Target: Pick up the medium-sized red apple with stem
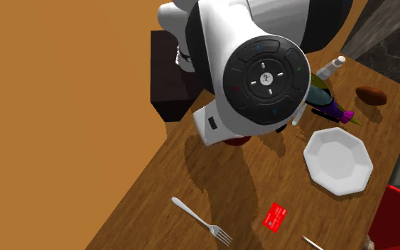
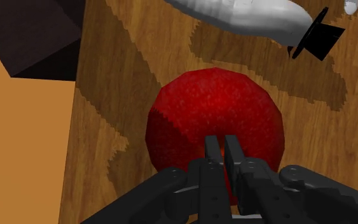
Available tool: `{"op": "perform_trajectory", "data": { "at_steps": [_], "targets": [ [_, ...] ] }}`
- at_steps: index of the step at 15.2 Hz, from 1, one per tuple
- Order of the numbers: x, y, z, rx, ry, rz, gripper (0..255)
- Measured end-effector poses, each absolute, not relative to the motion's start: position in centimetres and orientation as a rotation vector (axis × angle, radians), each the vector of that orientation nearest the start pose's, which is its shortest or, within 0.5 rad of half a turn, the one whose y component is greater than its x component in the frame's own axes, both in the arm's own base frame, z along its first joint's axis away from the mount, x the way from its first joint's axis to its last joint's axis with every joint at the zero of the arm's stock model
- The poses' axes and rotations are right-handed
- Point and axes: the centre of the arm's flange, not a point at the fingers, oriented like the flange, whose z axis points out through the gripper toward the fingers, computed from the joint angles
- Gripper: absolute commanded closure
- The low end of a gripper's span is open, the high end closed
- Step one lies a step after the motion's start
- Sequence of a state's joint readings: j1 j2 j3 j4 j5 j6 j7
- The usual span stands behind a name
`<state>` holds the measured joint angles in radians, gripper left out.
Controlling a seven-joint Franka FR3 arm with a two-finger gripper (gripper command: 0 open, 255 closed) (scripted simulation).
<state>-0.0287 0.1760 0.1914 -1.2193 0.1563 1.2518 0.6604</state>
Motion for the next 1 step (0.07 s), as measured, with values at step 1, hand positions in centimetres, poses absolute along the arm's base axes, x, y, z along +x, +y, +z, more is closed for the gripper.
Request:
{"op": "perform_trajectory", "data": {
  "at_steps": [1],
  "targets": [
    [56.17, 10.03, 66.66, -2.933, 0.686, 0.305, 255]
  ]
}}
